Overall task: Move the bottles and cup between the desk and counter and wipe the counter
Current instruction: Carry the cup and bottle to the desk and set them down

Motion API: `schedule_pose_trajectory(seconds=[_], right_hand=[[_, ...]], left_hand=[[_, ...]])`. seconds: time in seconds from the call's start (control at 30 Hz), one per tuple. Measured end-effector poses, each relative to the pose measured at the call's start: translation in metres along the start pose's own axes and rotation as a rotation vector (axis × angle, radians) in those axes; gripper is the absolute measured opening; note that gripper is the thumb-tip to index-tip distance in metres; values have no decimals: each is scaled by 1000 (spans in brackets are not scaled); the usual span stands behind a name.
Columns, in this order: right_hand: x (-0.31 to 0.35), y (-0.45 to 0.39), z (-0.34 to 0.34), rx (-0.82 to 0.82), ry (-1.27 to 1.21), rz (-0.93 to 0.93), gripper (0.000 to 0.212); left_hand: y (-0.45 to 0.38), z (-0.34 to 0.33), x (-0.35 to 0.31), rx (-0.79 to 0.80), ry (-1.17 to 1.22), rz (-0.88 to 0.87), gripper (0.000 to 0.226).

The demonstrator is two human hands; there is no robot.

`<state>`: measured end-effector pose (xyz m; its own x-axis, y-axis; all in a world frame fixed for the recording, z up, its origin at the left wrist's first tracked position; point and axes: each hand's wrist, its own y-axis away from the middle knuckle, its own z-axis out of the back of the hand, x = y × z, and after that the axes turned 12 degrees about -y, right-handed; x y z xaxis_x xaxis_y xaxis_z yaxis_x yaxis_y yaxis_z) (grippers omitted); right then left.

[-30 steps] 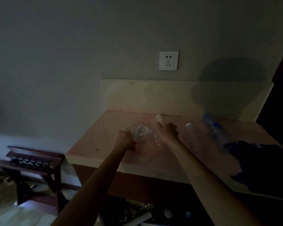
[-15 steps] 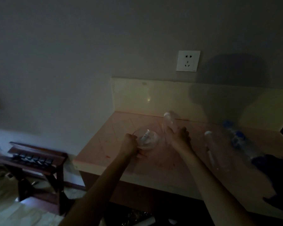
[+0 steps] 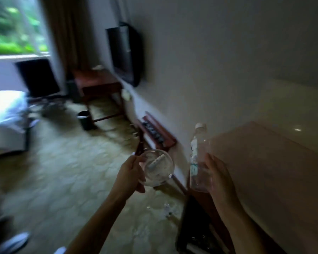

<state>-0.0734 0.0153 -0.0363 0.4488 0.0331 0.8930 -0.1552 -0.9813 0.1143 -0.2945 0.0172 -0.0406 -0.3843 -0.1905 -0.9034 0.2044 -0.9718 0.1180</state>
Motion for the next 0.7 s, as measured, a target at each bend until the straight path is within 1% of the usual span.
schedule_pose_trajectory(seconds=[0.03, 0.1, 0.13, 0.2, 0.23, 0.27, 0.3, 0.37, 0.4, 0.43, 0.47, 0.5, 0.53, 0.57, 0.6, 0.63, 0.7], right_hand=[[-16, -2, -16, 81, 11, -59, 72], [-47, -4, -50, 195, -13, -197, 65], [-63, -4, -65, 242, -21, -257, 70], [-101, -12, -90, 310, 24, -339, 102], [-118, -16, -101, 339, 57, -371, 111], [-134, -19, -112, 369, 79, -413, 109], [-148, -22, -126, 398, 95, -458, 95], [-179, -32, -148, 424, 103, -521, 55], [-192, -37, -162, 431, 120, -545, 46], [-203, -42, -178, 435, 124, -562, 49], [-213, -49, -196, 432, 122, -573, 66], [-223, -57, -214, 414, 128, -583, 89], [-234, -67, -233, 388, 122, -591, 102], [-244, -78, -254, 363, 111, -595, 99], [-251, -89, -274, 347, 95, -590, 91], [-259, -101, -294, 342, 83, -594, 94], [-270, -121, -335, 332, 63, -591, 127]], left_hand=[[1, 21, 18, -43, -2, 48, 29], [3, 60, 51, -131, -5, 134, 27], [4, 77, 69, -178, -6, 175, 26], [8, 107, 101, -268, -2, 261, 26], [8, 120, 116, -303, 2, 304, 26], [7, 132, 131, -331, 0, 346, 26], [4, 143, 146, -351, -2, 383, 26], [-8, 162, 176, -384, 19, 448, 25], [-16, 172, 190, -394, 32, 478, 25], [-27, 181, 202, -402, 39, 501, 25], [-39, 192, 212, -408, 47, 517, 25], [-53, 204, 221, -415, 58, 525, 25], [-69, 218, 228, -421, 69, 527, 25], [-86, 233, 234, -424, 73, 525, 26], [-104, 247, 239, -429, 78, 526, 26], [-121, 262, 241, -438, 85, 530, 27], [-153, 295, 243, -446, 88, 513, 28]])
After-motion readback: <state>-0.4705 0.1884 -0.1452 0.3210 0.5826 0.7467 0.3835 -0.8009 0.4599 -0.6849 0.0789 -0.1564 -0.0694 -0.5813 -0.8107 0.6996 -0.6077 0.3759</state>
